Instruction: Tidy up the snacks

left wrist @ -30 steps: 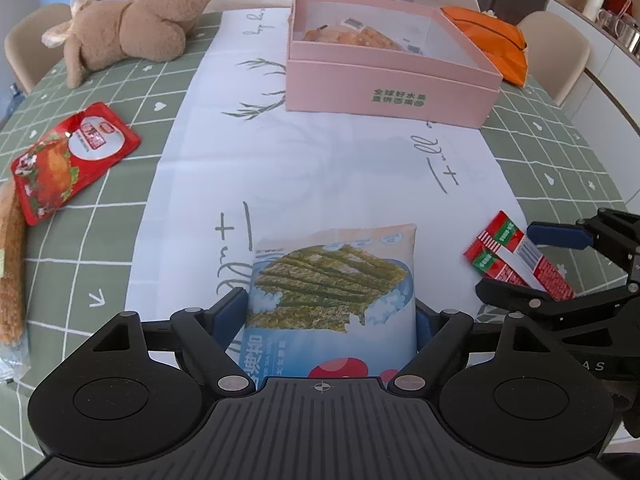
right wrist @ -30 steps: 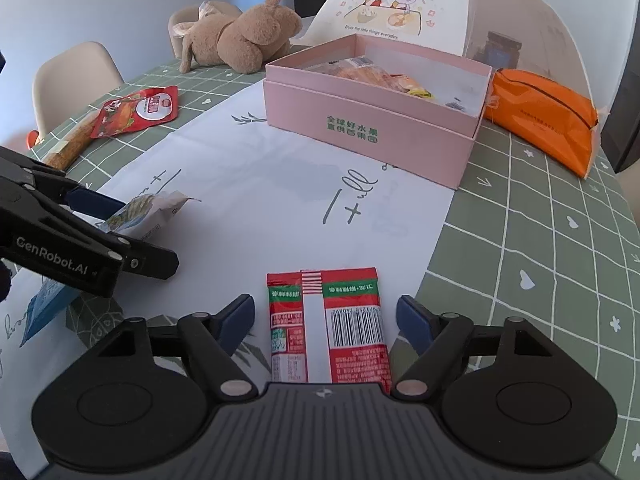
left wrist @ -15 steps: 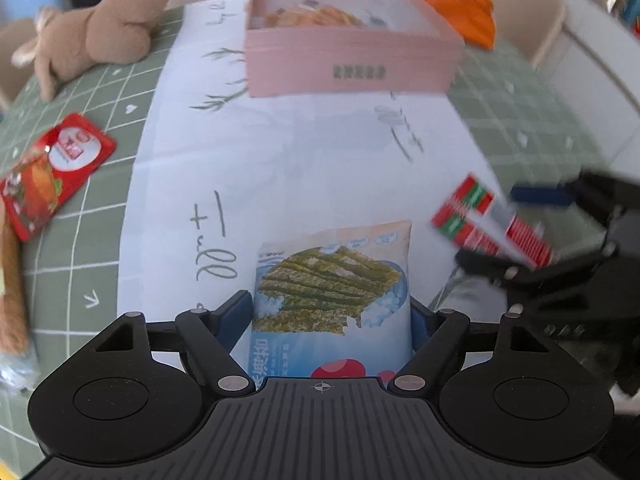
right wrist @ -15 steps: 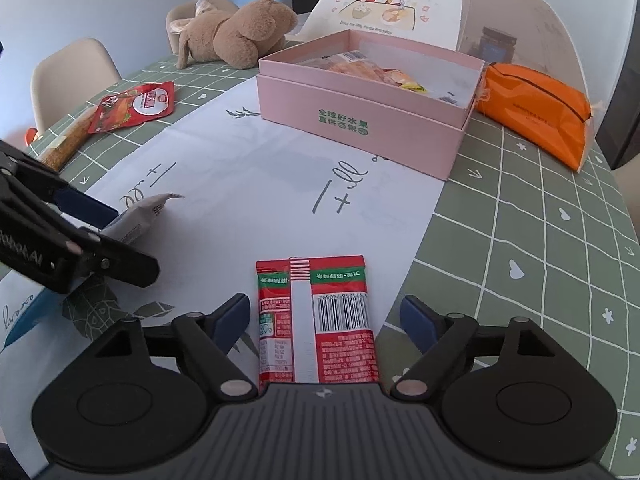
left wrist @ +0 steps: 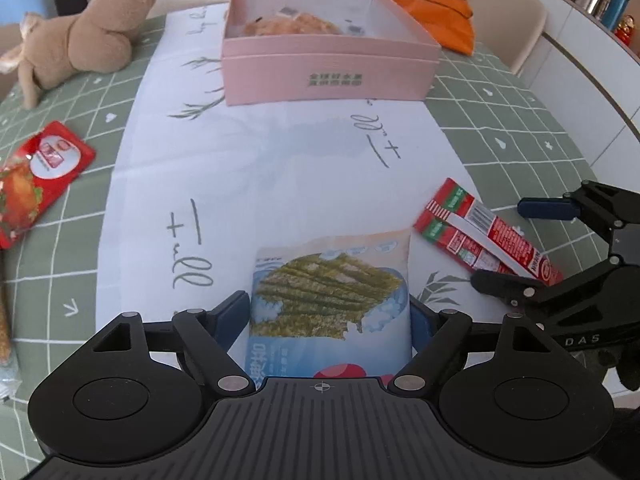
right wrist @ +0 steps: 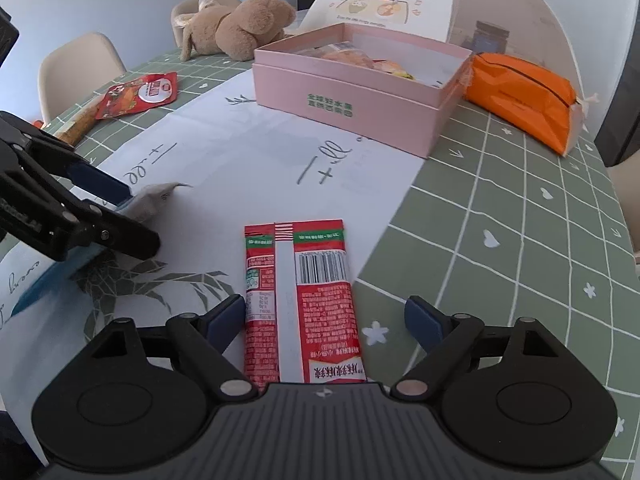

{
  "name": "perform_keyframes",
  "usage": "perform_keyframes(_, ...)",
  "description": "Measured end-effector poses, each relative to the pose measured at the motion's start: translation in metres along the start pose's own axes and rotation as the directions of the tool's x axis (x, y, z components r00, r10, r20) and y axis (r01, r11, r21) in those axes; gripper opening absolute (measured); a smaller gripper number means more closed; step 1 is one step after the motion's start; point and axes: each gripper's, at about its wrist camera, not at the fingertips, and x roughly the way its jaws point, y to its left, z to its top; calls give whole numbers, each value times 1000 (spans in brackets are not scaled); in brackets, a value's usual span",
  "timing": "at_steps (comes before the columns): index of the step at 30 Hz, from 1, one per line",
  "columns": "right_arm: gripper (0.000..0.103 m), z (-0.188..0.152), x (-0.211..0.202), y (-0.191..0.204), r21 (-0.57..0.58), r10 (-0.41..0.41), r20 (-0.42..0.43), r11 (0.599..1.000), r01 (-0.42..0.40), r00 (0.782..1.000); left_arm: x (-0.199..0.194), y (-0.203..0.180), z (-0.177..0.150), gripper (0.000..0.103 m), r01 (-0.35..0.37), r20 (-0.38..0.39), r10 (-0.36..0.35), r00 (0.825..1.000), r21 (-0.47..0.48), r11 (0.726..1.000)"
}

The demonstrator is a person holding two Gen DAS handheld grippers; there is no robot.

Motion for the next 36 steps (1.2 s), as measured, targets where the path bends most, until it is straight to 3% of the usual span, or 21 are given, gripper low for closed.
perform_keyframes(4,92,0,1,1,4,-5,5,1000,5,1000,-4,-1,5,85,112,28,-111,993,-43,993)
perform_keyframes(6,92,-1,1,1,4,-4,9,1000,4,1000,0,-9,8,82,29,13,-29,999,14,999)
perform_keyframes(9,93,-2,1,0,1,-3,14,1000,3,1000,-1,-12,9,81,18,5,-18,1000,21,1000)
perform_keyframes(11,93,-2,1,0,2,-2,18,1000,2,1000,-3,-9,9,83,90,10,-90,996,2,996)
perform_keyframes(13,93,-3,1,0,2,-4,22,1000,4,1000,-4,-8,8,80,100,19,-99,995,-26,995)
perform_keyframes(15,94,-4,0,0,2,-3,26,1000,3,1000,-5,4,7,82,199,51,-194,980,-128,972)
perform_keyframes(16,94,-4,0,0,2,-3,29,1000,3,1000,-5,5,8,81,152,54,-146,988,-135,979)
perform_keyframes(17,95,-5,0,0,2,-3,31,1000,3,1000,-3,2,11,80,58,53,-53,997,-94,994)
perform_keyframes(19,96,-5,1,-1,4,-4,35,1000,4,999,-3,3,11,80,22,66,-17,998,-83,996)
perform_keyframes(22,96,-6,1,0,3,-5,41,1000,5,999,-1,-11,9,80,-111,52,107,993,66,992)
perform_keyframes(24,97,-7,1,0,6,-7,46,1000,6,999,1,-10,7,80,-117,38,115,993,72,990)
perform_keyframes(27,98,-7,1,-1,6,-7,49,1000,7,999,0,2,11,81,-112,54,113,992,-15,994)
perform_keyframes(31,99,-7,1,-1,6,-7,51,1000,7,999,-5,19,10,81,-37,83,47,995,-124,992)
perform_keyframes(36,101,-9,2,-2,9,-10,65,1000,10,998,-13,21,7,79,-17,139,35,990,-128,992)
